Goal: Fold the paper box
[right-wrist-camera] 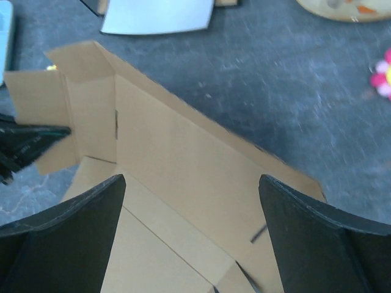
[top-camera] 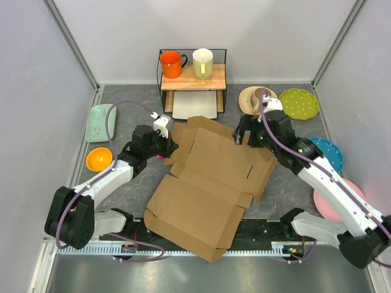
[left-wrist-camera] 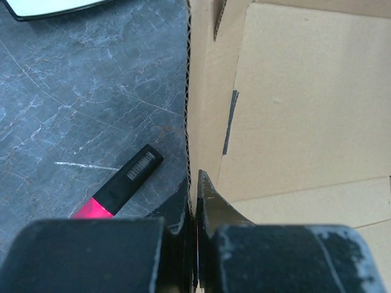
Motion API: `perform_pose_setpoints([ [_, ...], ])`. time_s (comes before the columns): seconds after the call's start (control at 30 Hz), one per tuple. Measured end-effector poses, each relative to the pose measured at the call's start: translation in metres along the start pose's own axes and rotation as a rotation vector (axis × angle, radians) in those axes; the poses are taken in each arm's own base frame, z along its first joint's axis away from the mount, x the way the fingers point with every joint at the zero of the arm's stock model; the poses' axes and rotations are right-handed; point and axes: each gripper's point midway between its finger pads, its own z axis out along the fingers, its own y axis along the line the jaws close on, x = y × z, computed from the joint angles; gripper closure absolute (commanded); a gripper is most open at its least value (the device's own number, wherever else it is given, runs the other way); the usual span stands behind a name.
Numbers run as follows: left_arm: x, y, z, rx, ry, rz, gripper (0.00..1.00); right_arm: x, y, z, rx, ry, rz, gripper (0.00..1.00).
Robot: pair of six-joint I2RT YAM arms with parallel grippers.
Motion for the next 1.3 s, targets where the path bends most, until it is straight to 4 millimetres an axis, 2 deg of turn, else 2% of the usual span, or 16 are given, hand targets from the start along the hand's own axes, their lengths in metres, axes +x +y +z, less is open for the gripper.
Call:
perform_pose_setpoints([
  [0.13,-0.002,0.002,-0.002,-0.011,-0.072,0.011,0.98,-0.029,0.028,0.026,-0.057,-0.021,-0.052,0.02],
  [0.33,-0.013,0.002,0.000,-0.009,-0.126,0.027,0.98,-0.041,0.049,0.062,-0.097,0.005,-0.157,0.02],
  [0.53,-0.012,-0.001,0.002,0.008,-0.121,0.026,0.98,-0.037,0.055,0.089,-0.113,0.047,-0.264,0.02],
  [0.87,-0.011,-0.004,0.001,0.025,-0.114,0.024,0.98,-0.015,0.053,0.125,-0.121,0.129,-0.390,0.04],
  [0.97,-0.010,-0.004,0.001,0.026,-0.113,0.024,0.98,-0.010,0.056,0.136,-0.128,0.150,-0.429,0.09],
  [1.03,-0.010,-0.005,0.001,0.033,-0.112,0.022,0.98,-0.007,0.059,0.142,-0.134,0.159,-0.454,0.20],
  [1.07,-0.010,-0.006,0.001,0.038,-0.111,0.019,0.98,-0.006,0.060,0.145,-0.135,0.163,-0.468,0.30],
  [1.17,-0.009,-0.007,0.002,0.043,-0.108,0.011,0.98,-0.003,0.060,0.151,-0.139,0.172,-0.502,0.47],
  [1.3,-0.009,-0.008,0.002,0.045,-0.107,0.003,0.98,-0.002,0.058,0.153,-0.135,0.177,-0.533,0.61],
])
